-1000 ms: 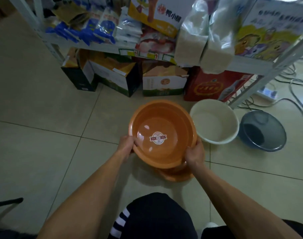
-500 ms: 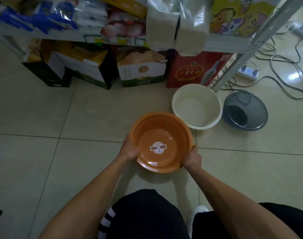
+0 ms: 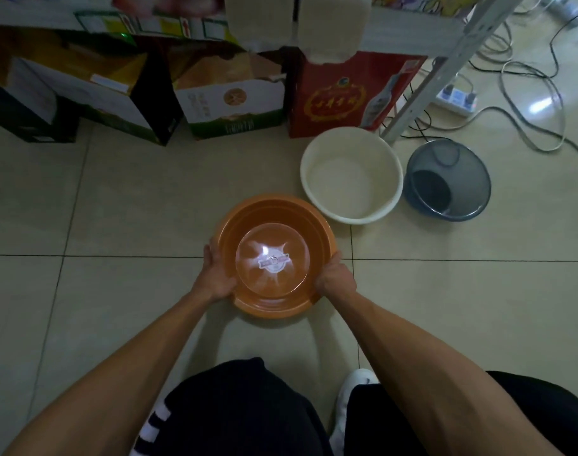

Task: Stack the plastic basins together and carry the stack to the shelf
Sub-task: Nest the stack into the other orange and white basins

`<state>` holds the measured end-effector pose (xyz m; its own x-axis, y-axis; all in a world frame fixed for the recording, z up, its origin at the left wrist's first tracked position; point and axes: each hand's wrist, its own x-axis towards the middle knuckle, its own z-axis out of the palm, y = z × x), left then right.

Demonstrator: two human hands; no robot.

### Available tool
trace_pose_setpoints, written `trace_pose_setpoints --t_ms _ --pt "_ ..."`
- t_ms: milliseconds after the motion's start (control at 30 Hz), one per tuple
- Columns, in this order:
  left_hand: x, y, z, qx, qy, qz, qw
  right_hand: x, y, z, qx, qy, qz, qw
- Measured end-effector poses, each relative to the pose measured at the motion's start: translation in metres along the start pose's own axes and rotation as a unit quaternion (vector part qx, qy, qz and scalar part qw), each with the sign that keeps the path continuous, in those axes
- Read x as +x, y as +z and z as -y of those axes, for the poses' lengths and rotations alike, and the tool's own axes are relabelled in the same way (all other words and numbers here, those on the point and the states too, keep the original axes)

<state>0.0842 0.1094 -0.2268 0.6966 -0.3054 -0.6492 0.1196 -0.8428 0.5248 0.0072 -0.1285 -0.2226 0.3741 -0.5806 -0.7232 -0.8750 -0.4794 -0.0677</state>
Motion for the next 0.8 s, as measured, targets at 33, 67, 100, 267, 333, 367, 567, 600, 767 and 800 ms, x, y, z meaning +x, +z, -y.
trace_pose_setpoints --t_ms 33,67,100,267,333,367,567,600,767,800 --pt "-0.001 0.001 -0.001 0.016 0.007 0.010 1.000 0.002 0.000 0.001 0.004 0.004 -0.002 1.000" --pt "-0.002 0.001 0.000 0.025 0.007 0.021 0.999 0.004 0.001 0.002 0.012 0.011 -0.002 1.000" --pt "-0.002 0.002 0.002 0.026 0.004 0.028 0.999 0.008 0.002 0.003 0.017 0.012 0.000 1.000" --pt "-0.003 -0.002 0.004 -0.057 -0.040 0.014 0.997 0.017 0.008 0.009 0.118 0.045 0.004 0.992" --pt "-0.002 -0.009 0.000 -0.102 -0.023 -0.013 0.994 0.012 0.007 0.009 0.143 0.023 0.023 0.989" --pt "0.000 -0.012 -0.001 -0.111 -0.018 -0.027 0.993 0.010 0.005 0.010 0.134 -0.003 0.037 0.990" --pt "-0.018 -0.040 -0.024 -0.170 -0.058 -0.037 0.983 -0.008 -0.023 0.013 0.175 0.039 0.053 0.982" --pt "-0.025 -0.046 -0.029 -0.185 -0.070 -0.039 0.980 -0.015 -0.030 0.015 0.177 0.031 0.055 0.982" --pt "-0.063 -0.088 -0.056 -0.242 -0.097 -0.099 0.960 -0.041 -0.077 0.033 0.185 -0.093 0.039 0.978" --pt "-0.071 -0.096 -0.067 -0.248 -0.097 -0.111 0.957 -0.046 -0.087 0.037 0.193 -0.119 0.029 0.973"
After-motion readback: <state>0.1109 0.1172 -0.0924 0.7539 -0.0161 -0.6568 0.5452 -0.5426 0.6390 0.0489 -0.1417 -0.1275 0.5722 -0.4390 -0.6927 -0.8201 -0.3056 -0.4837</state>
